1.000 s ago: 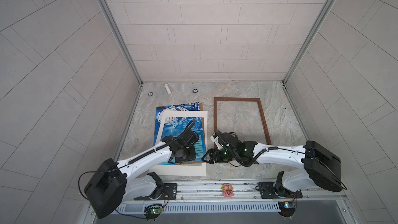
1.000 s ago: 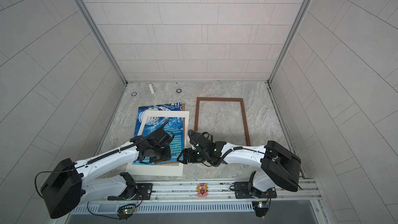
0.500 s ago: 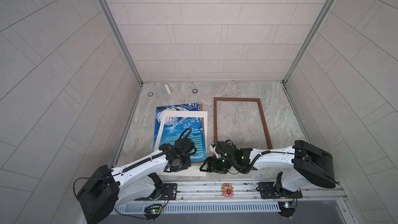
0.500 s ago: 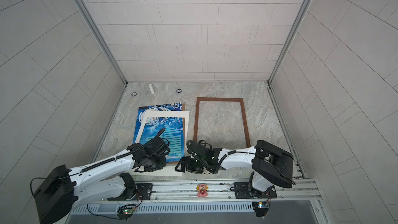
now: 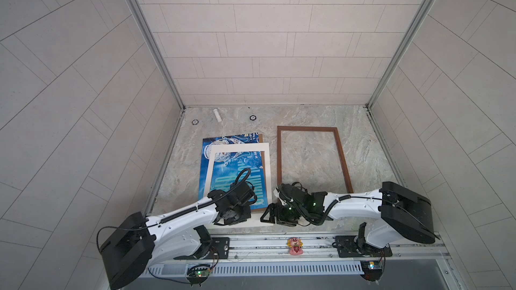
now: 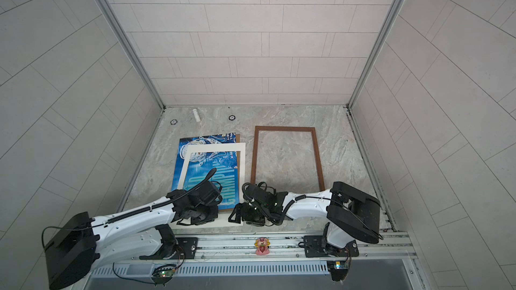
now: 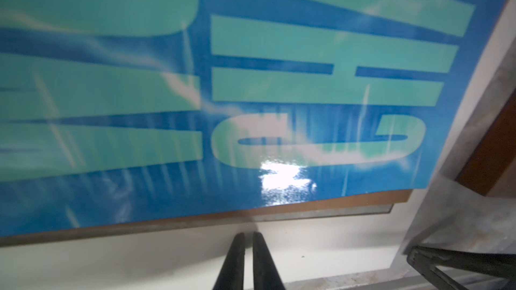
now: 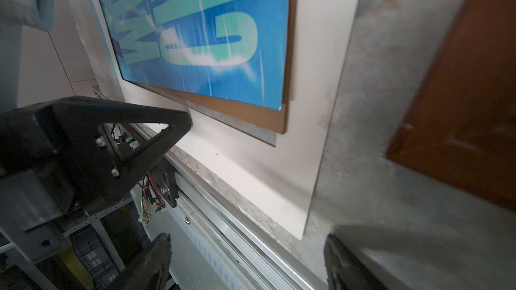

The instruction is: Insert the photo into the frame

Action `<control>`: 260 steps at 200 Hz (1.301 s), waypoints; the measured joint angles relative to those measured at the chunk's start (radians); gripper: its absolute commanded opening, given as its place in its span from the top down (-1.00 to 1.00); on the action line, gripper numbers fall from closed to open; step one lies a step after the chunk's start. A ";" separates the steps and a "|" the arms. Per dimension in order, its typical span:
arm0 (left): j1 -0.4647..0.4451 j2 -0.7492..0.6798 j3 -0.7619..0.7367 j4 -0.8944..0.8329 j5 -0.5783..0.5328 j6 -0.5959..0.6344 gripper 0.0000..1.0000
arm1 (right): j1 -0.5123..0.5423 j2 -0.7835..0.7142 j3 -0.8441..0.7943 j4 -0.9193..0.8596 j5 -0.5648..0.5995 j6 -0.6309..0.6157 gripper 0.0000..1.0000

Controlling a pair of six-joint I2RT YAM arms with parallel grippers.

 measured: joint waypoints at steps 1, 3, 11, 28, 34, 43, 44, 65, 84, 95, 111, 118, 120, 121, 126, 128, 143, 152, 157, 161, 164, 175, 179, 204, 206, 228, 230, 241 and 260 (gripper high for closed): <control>-0.001 0.000 0.000 0.002 0.000 -0.001 0.73 | 0.000 -0.001 0.000 -0.001 0.001 0.000 -0.66; -0.003 0.001 0.000 0.007 0.002 -0.002 0.74 | 0.000 -0.004 0.000 -0.005 0.003 0.000 -0.66; -0.008 0.004 -0.002 0.023 0.008 -0.008 0.74 | -0.002 -0.014 0.000 -0.016 0.008 0.000 -0.67; -0.014 0.004 -0.008 0.050 0.019 -0.016 0.74 | -0.012 -0.031 0.000 -0.037 0.017 -0.002 -0.68; -0.014 0.005 -0.010 0.057 0.024 -0.018 0.74 | -0.016 -0.033 0.000 -0.043 0.021 -0.002 -0.69; -0.014 0.005 -0.013 0.067 0.031 -0.019 0.75 | -0.021 -0.034 0.000 -0.050 0.029 -0.002 -0.72; -0.014 0.005 -0.013 0.068 0.031 -0.019 0.75 | -0.022 -0.034 0.000 -0.051 0.030 -0.003 -0.72; -0.014 0.004 -0.021 0.092 0.044 -0.019 0.75 | -0.032 -0.035 -0.019 -0.054 0.043 -0.006 -0.74; -0.014 -0.004 -0.029 0.103 0.048 -0.019 0.75 | -0.034 -0.041 -0.023 -0.055 0.050 -0.016 -0.74; -0.014 -0.007 -0.031 0.105 0.049 -0.019 0.75 | -0.034 -0.041 -0.023 -0.055 0.050 -0.019 -0.74; -0.014 -0.007 -0.031 0.105 0.049 -0.019 0.75 | -0.034 -0.040 -0.023 -0.050 0.048 -0.020 -0.73; -0.014 -0.007 -0.031 0.106 0.049 -0.019 0.75 | -0.034 -0.038 -0.023 -0.045 0.048 -0.020 -0.73; -0.014 -0.007 -0.031 0.106 0.049 -0.019 0.75 | -0.034 -0.038 -0.023 -0.043 0.047 -0.019 -0.73; -0.014 -0.007 -0.031 0.106 0.049 -0.019 0.75 | -0.034 -0.037 -0.023 -0.042 0.047 -0.020 -0.73; -0.014 -0.007 -0.031 0.106 0.049 -0.019 0.75 | -0.034 -0.036 -0.023 -0.038 0.047 -0.019 -0.73; -0.014 -0.007 -0.031 0.106 0.049 -0.019 0.75 | -0.034 -0.035 -0.023 -0.035 0.047 -0.019 -0.73; -0.014 -0.007 -0.033 0.108 0.050 -0.020 0.75 | -0.034 -0.033 -0.033 -0.005 0.045 -0.010 -0.72; -0.014 -0.007 -0.036 0.117 0.053 -0.021 0.76 | -0.034 -0.033 -0.041 0.018 0.043 -0.002 -0.72; -0.014 -0.007 -0.039 0.126 0.058 -0.023 0.76 | -0.034 -0.032 -0.045 0.027 0.041 0.003 -0.72; -0.014 -0.006 -0.041 0.133 0.061 -0.023 0.77 | -0.034 -0.031 -0.047 0.035 0.040 0.005 -0.71; -0.014 -0.005 -0.042 0.136 0.063 -0.023 0.77 | -0.034 -0.031 -0.049 0.040 0.040 0.008 -0.71; -0.014 -0.005 -0.045 0.146 0.068 -0.026 0.78 | -0.035 -0.031 -0.055 0.056 0.037 0.017 -0.71; -0.014 -0.005 -0.046 0.148 0.069 -0.026 0.79 | -0.036 -0.031 -0.059 0.062 0.036 0.021 -0.71; -0.014 -0.005 -0.051 0.161 0.074 -0.027 0.79 | -0.043 -0.035 -0.074 0.089 0.028 0.044 -0.70; -0.014 -0.005 -0.051 0.162 0.075 -0.027 0.79 | -0.043 -0.035 -0.075 0.091 0.028 0.046 -0.70; -0.014 -0.004 -0.055 0.177 0.080 -0.030 0.79 | -0.043 -0.036 -0.082 0.123 0.029 0.059 -0.70; -0.014 -0.003 -0.056 0.182 0.082 -0.030 0.79 | -0.043 -0.036 -0.082 0.126 0.029 0.060 -0.70; -0.014 0.000 -0.060 0.198 0.087 -0.033 0.79 | -0.043 -0.036 -0.082 0.148 0.029 0.063 -0.70; -0.014 0.004 -0.064 0.219 0.095 -0.035 0.79 | -0.048 -0.036 -0.082 0.185 0.029 0.068 -0.69</control>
